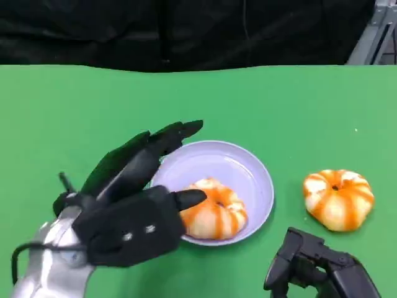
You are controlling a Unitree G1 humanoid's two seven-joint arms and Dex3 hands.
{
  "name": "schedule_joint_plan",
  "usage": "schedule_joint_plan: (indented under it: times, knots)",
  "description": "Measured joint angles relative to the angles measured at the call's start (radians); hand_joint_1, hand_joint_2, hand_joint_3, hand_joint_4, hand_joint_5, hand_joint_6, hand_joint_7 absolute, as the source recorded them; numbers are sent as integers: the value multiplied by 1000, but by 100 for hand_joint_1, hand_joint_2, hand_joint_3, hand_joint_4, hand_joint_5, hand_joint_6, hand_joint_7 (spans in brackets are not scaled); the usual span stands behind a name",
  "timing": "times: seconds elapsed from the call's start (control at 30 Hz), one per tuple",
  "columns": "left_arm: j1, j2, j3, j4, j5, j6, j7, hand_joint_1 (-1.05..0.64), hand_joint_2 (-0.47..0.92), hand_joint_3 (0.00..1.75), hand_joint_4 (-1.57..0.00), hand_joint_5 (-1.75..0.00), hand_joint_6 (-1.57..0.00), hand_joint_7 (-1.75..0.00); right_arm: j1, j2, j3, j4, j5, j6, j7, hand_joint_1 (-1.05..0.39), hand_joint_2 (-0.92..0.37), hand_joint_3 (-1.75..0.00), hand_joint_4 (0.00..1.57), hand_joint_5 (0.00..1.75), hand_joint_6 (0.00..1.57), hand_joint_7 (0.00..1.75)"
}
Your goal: Grasp the bread from the table and place it into the plate.
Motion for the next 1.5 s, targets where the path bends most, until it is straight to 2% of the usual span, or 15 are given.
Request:
schedule_joint_plan:
  times: [0.07, 0.1, 0.13, 0.17, 0.3, 0.33, 0.43, 0.57, 0.7, 0.93, 1.1, 1.5]
  knots:
    - [72, -56, 36, -48, -66, -16, 50, -28, 92, 23, -45, -122, -47, -53, 1, 1, 3, 0, 0, 1, -1, 12, -39, -140, 69, 175, 63, 162]
    - [109, -83, 48, -69, -91, -27, 73, -21, 83, 43, -53, -131, -53, -76, 2, 1, 3, 0, 0, 1, -2, 11, -38, -139, 69, 175, 64, 163]
    - [145, -102, 57, -86, -117, -40, 92, -16, 67, 75, -56, -136, -56, -92, 2, 2, 5, 1, -1, 1, -2, 11, -38, -139, 70, 175, 64, 163]
    - [188, -121, 71, -105, -142, -59, 109, -13, 55, 99, -59, -140, -57, -102, 1, 2, 6, 2, -3, 0, -3, 10, -38, -139, 70, 175, 64, 163]
    - [319, -156, 107, -160, -214, -137, 147, 3, 46, 130, -80, -154, -77, -122, 0, 2, 8, 5, -6, -3, -8, 10, -38, -140, 69, 175, 64, 163]
    - [348, -161, 114, -167, -230, -164, 156, 4, 44, 139, -84, -162, -79, -133, 0, 3, 10, 4, -6, -2, -8, 10, -39, -140, 69, 175, 63, 163]
    - [453, -168, 128, -157, -302, -298, 158, 5, 41, 153, -85, -173, -80, -154, 0, 4, 11, 4, -5, -1, -8, 11, -38, -140, 69, 175, 63, 164]
    - [553, -167, 139, -101, -394, -423, 136, 3, 36, 154, -87, -175, -79, -162, -2, 2, 7, 4, -1, -1, -5, 11, -38, -141, 69, 175, 63, 164]
    - [565, -159, 150, -67, -427, -463, 120, -1, 35, 153, -91, -175, -80, -166, -3, 1, 1, 4, 5, -1, 3, 14, -38, -142, 71, 175, 63, 163]
    - [572, -160, 154, -31, -477, -466, 113, -5, 39, 144, -93, -175, -80, -167, -12, -11, -31, 12, 34, -6, 24, 13, -36, -141, 71, 175, 64, 163]
    - [572, -160, 157, -16, -492, -467, 112, -5, 39, 143, -93, -175, -79, -166, -16, -14, -33, 26, 34, -32, 28, 12, -36, -142, 71, 175, 64, 163]
    - [572, -157, 157, -11, -507, -467, 89, -7, 40, 139, -92, -175, -80, -163, -6, -15, -33, 13, 37, -19, 32, 12, -37, -141, 69, 175, 63, 162]
